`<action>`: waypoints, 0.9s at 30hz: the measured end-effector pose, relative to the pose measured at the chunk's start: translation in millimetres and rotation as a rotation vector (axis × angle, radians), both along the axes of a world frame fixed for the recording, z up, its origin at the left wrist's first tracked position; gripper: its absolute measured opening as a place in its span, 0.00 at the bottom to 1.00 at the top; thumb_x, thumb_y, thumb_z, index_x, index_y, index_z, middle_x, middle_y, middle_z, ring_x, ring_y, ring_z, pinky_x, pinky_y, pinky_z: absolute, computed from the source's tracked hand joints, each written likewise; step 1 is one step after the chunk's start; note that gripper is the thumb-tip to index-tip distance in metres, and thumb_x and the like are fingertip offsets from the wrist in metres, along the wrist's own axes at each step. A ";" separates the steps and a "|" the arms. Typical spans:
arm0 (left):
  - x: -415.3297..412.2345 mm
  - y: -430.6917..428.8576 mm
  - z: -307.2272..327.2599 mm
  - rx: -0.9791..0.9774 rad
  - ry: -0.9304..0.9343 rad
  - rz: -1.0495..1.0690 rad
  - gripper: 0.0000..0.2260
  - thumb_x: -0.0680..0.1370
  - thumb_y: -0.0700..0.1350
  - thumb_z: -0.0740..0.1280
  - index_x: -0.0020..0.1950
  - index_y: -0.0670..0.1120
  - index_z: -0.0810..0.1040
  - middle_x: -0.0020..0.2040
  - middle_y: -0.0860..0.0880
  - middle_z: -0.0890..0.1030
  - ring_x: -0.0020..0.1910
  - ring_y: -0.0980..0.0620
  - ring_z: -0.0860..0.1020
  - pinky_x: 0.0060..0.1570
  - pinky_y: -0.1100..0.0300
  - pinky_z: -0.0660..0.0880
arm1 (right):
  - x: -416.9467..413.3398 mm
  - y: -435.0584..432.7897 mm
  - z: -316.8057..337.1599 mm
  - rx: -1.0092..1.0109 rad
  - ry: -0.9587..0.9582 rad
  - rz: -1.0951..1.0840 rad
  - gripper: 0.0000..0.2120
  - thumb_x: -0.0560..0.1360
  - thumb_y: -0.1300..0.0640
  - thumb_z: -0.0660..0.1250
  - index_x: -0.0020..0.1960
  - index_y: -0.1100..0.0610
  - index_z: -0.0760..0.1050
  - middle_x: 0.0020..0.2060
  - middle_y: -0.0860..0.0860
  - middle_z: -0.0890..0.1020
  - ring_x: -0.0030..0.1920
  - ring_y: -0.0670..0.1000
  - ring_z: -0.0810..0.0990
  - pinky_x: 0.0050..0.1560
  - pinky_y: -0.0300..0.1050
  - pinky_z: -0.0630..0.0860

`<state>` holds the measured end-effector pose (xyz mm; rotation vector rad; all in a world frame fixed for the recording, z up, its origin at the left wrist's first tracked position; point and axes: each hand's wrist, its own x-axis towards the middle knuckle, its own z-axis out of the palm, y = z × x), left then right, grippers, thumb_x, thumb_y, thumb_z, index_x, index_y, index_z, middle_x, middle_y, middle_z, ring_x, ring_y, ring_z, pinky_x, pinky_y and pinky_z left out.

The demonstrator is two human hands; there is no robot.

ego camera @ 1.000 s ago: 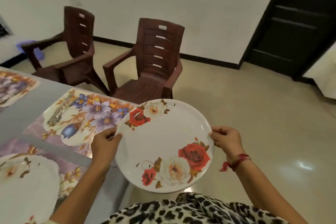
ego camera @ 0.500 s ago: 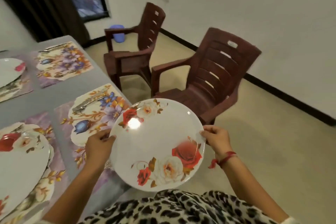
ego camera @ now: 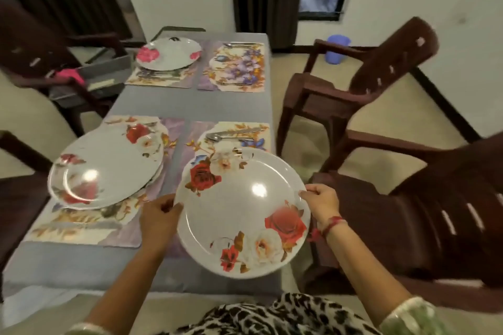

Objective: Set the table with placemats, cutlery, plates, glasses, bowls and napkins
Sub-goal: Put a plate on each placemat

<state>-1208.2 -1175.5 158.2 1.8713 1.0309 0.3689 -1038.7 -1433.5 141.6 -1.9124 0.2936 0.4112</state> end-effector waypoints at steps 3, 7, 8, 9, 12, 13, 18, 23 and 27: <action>5.0 17.9 -3.6 -0.028 0.010 0.149 0.07 0.72 0.40 0.68 0.34 0.44 0.76 0.32 0.45 0.75 0.33 0.50 0.70 0.32 0.61 0.65 | 28.5 41.6 -3.8 -0.058 0.002 0.129 0.03 0.69 0.60 0.71 0.43 0.55 0.80 0.40 0.52 0.83 0.44 0.54 0.81 0.51 0.50 0.79; 16.9 35.2 -11.8 -0.034 0.044 0.266 0.08 0.72 0.38 0.68 0.33 0.39 0.76 0.31 0.40 0.78 0.31 0.50 0.70 0.32 0.61 0.65 | 56.8 84.9 -3.4 -0.129 -0.029 0.278 0.03 0.71 0.60 0.69 0.39 0.55 0.79 0.39 0.57 0.83 0.42 0.58 0.81 0.49 0.51 0.79; 19.8 37.0 -13.4 -0.040 0.051 0.296 0.07 0.72 0.38 0.67 0.33 0.43 0.77 0.30 0.45 0.78 0.32 0.49 0.72 0.33 0.61 0.67 | 61.9 92.4 -4.1 -0.138 -0.020 0.314 0.06 0.72 0.59 0.69 0.37 0.53 0.78 0.40 0.57 0.84 0.42 0.58 0.82 0.48 0.52 0.80; 22.5 36.9 -13.7 -0.055 0.051 0.323 0.07 0.72 0.37 0.67 0.34 0.47 0.77 0.30 0.48 0.78 0.33 0.49 0.73 0.35 0.61 0.68 | 66.5 97.6 -7.4 -0.134 -0.005 0.342 0.06 0.72 0.58 0.70 0.37 0.51 0.78 0.41 0.55 0.84 0.42 0.57 0.82 0.48 0.53 0.80; 27.5 37.1 -18.0 -0.113 0.037 0.415 0.09 0.72 0.36 0.66 0.40 0.50 0.78 0.34 0.51 0.78 0.36 0.50 0.74 0.37 0.61 0.68 | 74.6 110.0 -12.1 -0.143 0.018 0.407 0.04 0.74 0.55 0.69 0.43 0.55 0.79 0.41 0.53 0.83 0.41 0.54 0.82 0.46 0.51 0.81; 27.7 37.4 -22.6 -0.129 0.043 0.438 0.09 0.72 0.36 0.66 0.41 0.50 0.79 0.35 0.50 0.78 0.38 0.49 0.75 0.38 0.60 0.68 | 78.1 112.7 -14.3 -0.145 0.006 0.427 0.04 0.74 0.55 0.69 0.45 0.56 0.79 0.42 0.54 0.83 0.41 0.53 0.82 0.46 0.49 0.80; 30.2 34.5 -39.2 -0.158 0.106 0.503 0.12 0.73 0.36 0.65 0.35 0.52 0.75 0.33 0.48 0.76 0.37 0.47 0.72 0.34 0.59 0.67 | 90.8 124.6 -8.5 -0.162 0.013 0.519 0.06 0.75 0.54 0.67 0.39 0.50 0.76 0.42 0.54 0.83 0.43 0.54 0.82 0.41 0.45 0.79; 40.1 31.5 -41.8 -0.145 0.113 0.625 0.13 0.74 0.36 0.65 0.31 0.48 0.70 0.31 0.46 0.74 0.35 0.47 0.70 0.31 0.61 0.64 | 120.3 131.4 -11.7 -0.338 0.032 0.729 0.14 0.75 0.52 0.68 0.44 0.65 0.79 0.43 0.62 0.82 0.46 0.61 0.80 0.50 0.56 0.78; 47.1 31.2 -43.7 -0.137 0.175 0.792 0.11 0.75 0.37 0.65 0.37 0.51 0.79 0.35 0.50 0.76 0.38 0.49 0.72 0.38 0.59 0.66 | 148.0 147.6 -16.4 -0.412 0.055 0.942 0.20 0.74 0.47 0.67 0.46 0.67 0.79 0.43 0.61 0.82 0.44 0.59 0.79 0.47 0.51 0.76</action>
